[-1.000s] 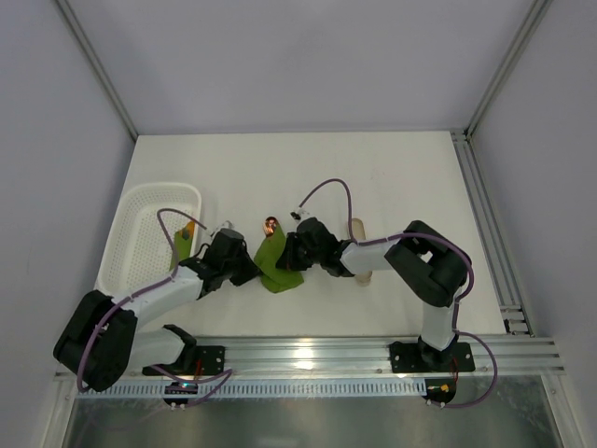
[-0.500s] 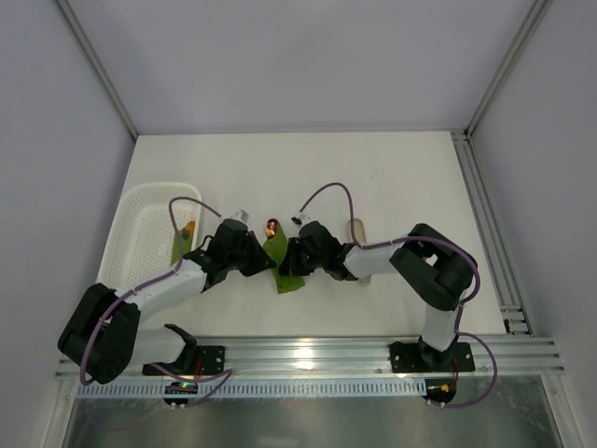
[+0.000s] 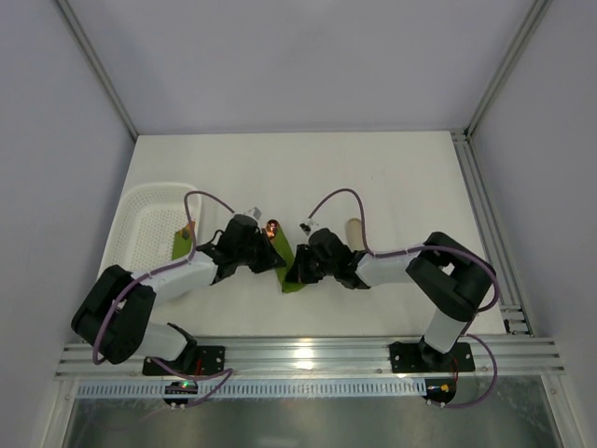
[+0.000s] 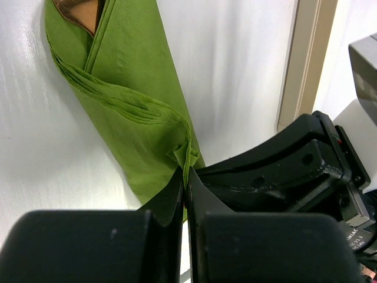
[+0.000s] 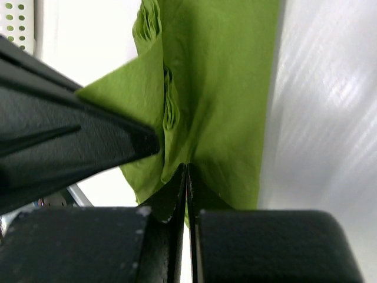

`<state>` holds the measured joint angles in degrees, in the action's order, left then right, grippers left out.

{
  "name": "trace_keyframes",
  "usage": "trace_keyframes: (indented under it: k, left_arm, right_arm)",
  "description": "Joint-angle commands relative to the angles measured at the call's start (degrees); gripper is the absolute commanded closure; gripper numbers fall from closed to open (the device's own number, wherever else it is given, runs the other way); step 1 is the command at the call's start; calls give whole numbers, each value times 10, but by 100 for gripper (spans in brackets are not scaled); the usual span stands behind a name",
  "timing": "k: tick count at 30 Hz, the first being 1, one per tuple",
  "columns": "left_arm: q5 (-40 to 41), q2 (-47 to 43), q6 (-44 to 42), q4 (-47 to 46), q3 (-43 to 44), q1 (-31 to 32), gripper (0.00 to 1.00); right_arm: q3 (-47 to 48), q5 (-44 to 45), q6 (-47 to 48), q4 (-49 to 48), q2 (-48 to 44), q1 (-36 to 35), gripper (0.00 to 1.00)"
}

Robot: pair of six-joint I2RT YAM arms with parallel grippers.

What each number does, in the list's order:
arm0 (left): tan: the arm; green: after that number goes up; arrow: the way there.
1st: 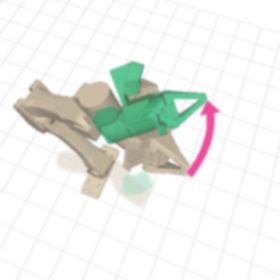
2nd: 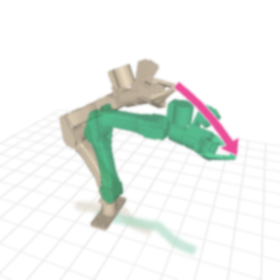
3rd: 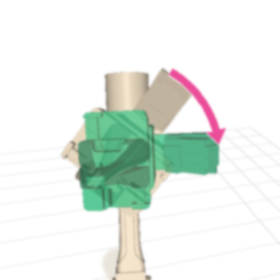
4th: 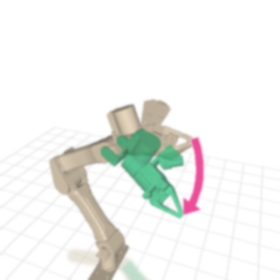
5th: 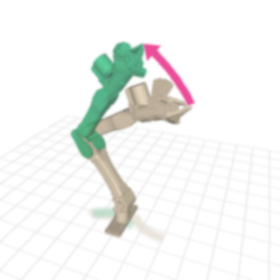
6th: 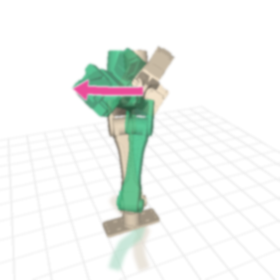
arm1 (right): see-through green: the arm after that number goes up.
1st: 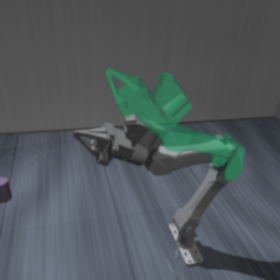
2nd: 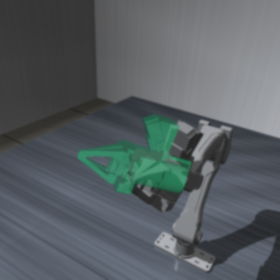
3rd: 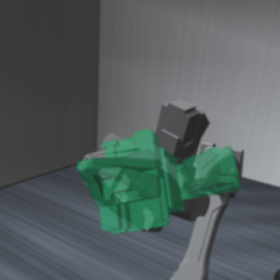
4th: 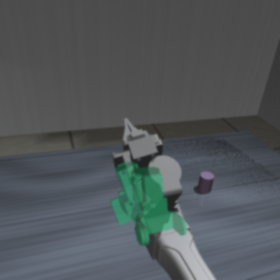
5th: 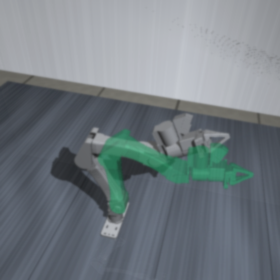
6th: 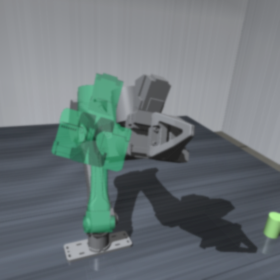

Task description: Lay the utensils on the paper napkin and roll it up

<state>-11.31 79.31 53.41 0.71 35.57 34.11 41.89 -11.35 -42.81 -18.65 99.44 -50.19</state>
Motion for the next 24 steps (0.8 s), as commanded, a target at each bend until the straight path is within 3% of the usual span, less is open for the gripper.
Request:
trace_keyframes:
  k: [1, 18, 24]
  left_arm:
    - [-11, 4, -8, -29, 20, 3, 100]
    - [-13, 48, -8, -26, 78, 36, 100]
    - [-9, 93, -16, -10, 116, 44, 100]
  right_arm:
    - [-23, 3, -8, -19, -39, -5, 96]
    - [-58, 41, -18, -31, -19, -28, 96]
    - [-66, 85, -2, 12, -34, -46, 96]
